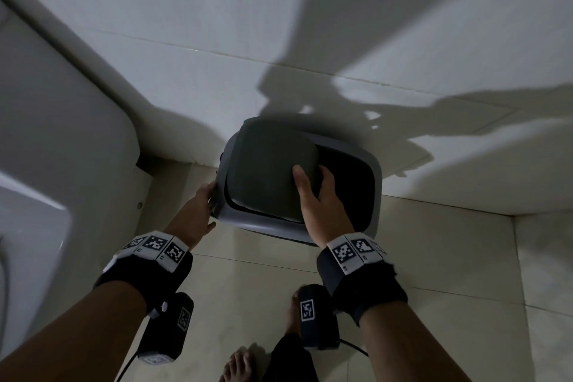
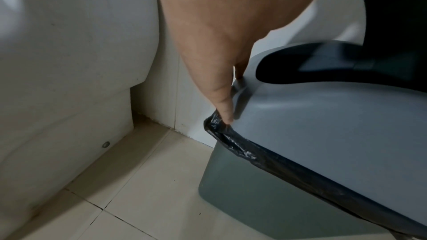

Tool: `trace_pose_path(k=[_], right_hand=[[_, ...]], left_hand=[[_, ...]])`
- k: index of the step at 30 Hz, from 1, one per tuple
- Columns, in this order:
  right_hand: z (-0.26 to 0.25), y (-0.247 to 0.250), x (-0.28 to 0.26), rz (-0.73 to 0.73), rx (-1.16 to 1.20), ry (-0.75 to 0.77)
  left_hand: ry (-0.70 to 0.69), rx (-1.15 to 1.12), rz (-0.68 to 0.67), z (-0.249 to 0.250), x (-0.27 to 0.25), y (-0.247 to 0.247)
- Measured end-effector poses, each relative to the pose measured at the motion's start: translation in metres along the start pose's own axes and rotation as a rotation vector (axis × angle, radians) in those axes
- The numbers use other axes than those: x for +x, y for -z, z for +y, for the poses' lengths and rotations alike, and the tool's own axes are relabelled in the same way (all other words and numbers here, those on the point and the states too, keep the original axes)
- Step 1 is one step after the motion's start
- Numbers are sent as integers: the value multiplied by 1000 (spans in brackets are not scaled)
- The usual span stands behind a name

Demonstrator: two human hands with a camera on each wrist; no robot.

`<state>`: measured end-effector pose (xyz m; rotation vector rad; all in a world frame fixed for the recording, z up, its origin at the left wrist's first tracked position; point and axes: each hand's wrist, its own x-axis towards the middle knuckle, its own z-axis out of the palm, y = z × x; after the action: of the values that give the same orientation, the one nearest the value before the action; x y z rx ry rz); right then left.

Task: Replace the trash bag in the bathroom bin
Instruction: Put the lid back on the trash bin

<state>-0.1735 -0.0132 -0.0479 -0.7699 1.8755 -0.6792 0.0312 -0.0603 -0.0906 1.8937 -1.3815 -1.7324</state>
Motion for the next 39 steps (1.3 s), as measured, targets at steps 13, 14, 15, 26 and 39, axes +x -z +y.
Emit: trace_pose_path(k=[13, 14, 15, 26, 39], right_hand=[[4, -14, 1, 226, -475, 196], [4, -16, 1, 265, -588, 218], [4, -18, 2, 301, -698, 247], [8, -25, 4, 477, -859, 352], [8, 3, 4, 33, -8, -30]], left_hand=[[70, -116, 42, 3, 4, -3], [78, -111, 45, 2, 5, -2], [89, -110, 58, 2, 5, -1], [141, -213, 109, 15, 4, -6], [140, -228, 54, 11, 6, -4]])
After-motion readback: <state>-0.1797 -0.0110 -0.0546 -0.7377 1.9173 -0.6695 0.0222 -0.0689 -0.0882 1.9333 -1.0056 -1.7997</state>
